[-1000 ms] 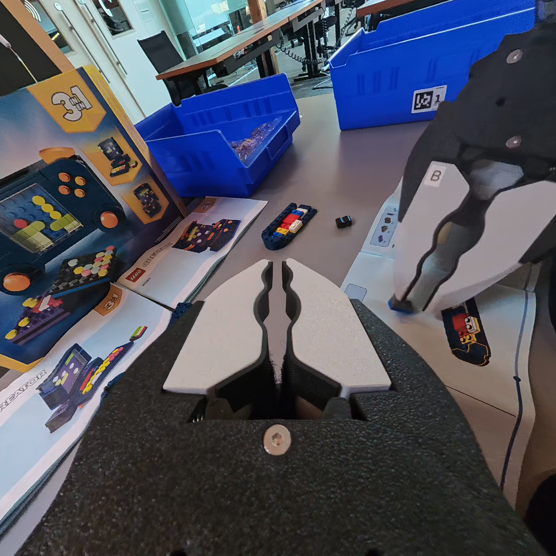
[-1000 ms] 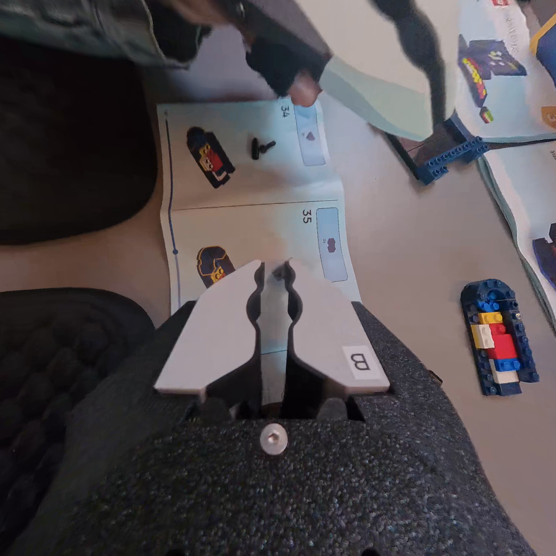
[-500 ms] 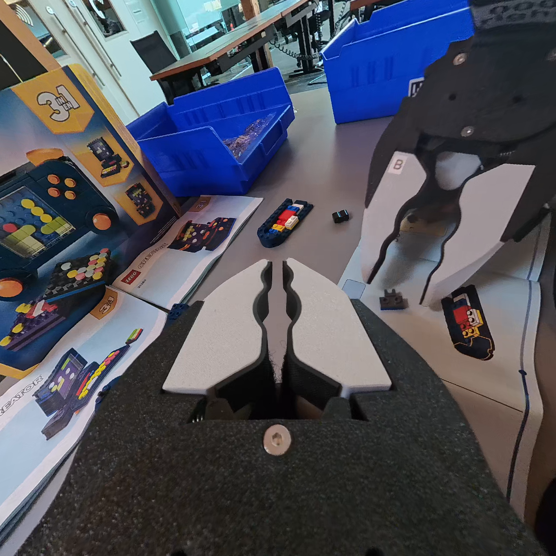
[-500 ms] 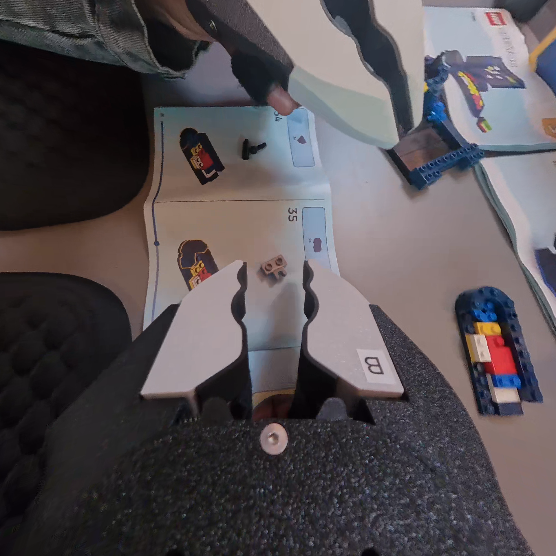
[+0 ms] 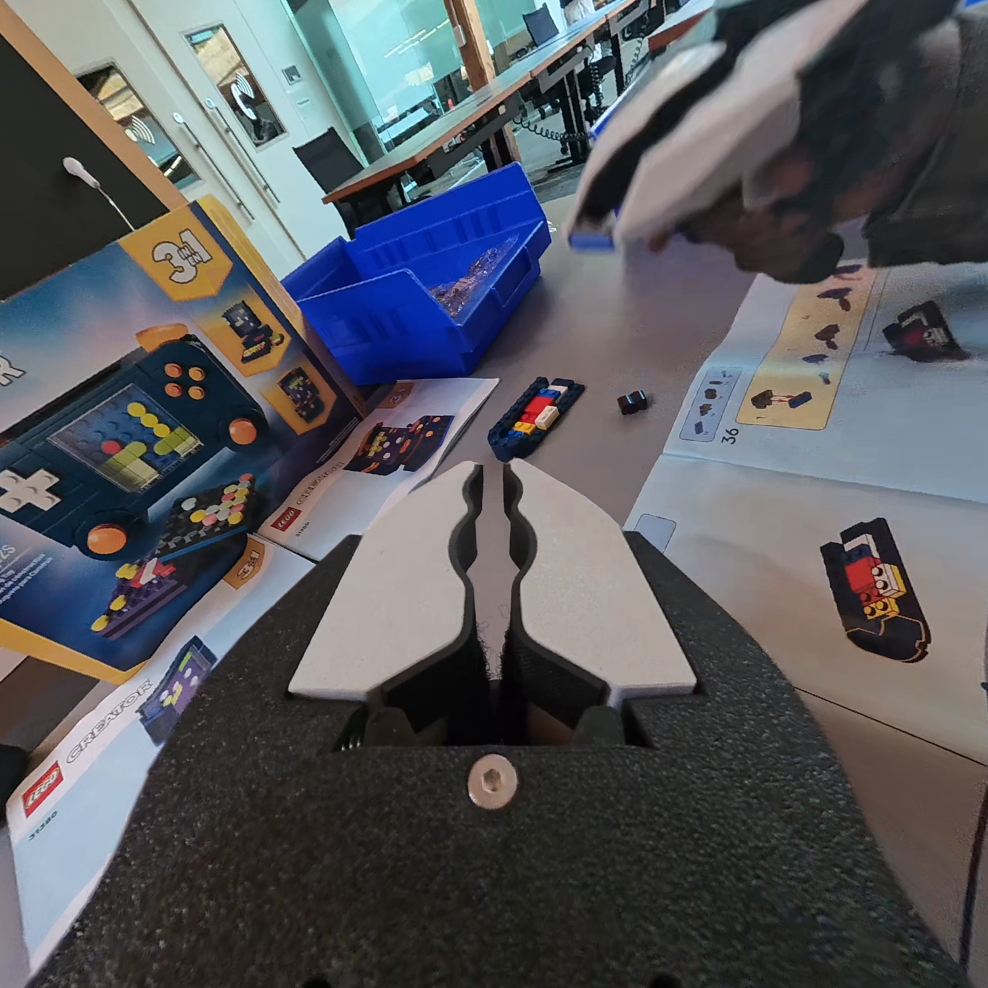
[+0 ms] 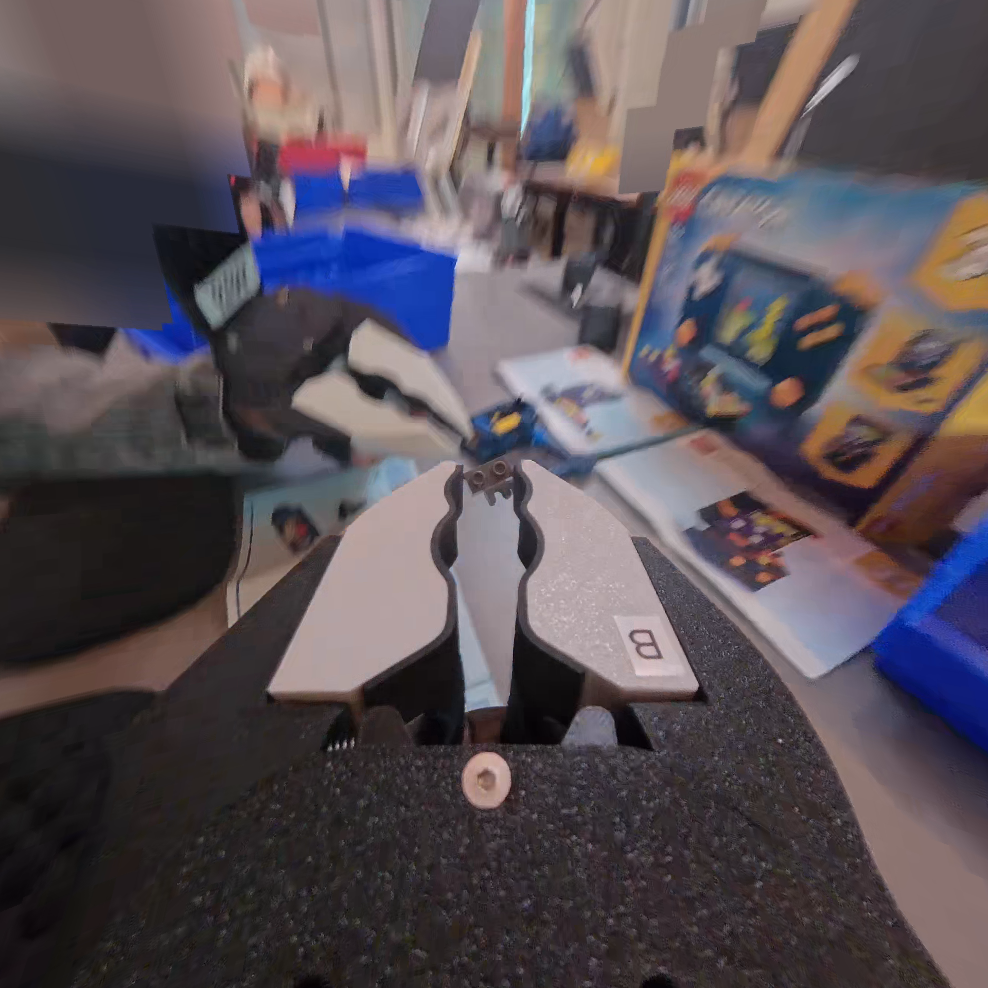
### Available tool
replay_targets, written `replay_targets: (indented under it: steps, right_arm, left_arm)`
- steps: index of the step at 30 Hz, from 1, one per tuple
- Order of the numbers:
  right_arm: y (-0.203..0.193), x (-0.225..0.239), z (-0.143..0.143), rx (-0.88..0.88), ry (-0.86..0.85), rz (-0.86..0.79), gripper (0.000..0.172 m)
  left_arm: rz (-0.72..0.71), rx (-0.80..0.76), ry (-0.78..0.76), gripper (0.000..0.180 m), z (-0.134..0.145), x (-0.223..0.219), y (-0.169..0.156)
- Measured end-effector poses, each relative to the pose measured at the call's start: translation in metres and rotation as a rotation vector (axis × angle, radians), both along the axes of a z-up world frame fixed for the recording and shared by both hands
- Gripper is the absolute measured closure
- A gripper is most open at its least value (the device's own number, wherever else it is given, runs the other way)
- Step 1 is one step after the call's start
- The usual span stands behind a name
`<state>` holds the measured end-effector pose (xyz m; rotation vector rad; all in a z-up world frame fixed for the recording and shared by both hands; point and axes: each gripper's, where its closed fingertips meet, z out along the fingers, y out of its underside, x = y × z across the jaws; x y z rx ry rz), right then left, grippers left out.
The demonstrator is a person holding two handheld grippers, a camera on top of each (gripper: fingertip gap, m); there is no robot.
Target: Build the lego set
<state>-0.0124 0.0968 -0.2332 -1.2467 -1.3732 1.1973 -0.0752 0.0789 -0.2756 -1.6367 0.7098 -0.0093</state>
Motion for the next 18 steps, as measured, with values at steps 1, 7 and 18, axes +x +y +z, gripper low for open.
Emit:
replay_targets:
  steps: [1, 7, 18]
  right_arm:
    - [0.009, 0.009, 0.013, -0.03, 0.09, -0.03, 0.154]
    - [0.046, 0.055, 0.047, -0.328, 0.48, -0.109, 0.154]
    - [0.033, 0.034, 0.031, -0.369, 0.364, -0.083, 0.154]
  left_arm:
    - [0.005, 0.013, 0.01, 0.174, 0.001, 0.0, 0.0]
    - [0.035, 0.129, 0.123, 0.166, 0.006, -0.001, 0.004]
    - [0.066, -0.061, -0.557, 0.152, 0.055, 0.057, 0.037]
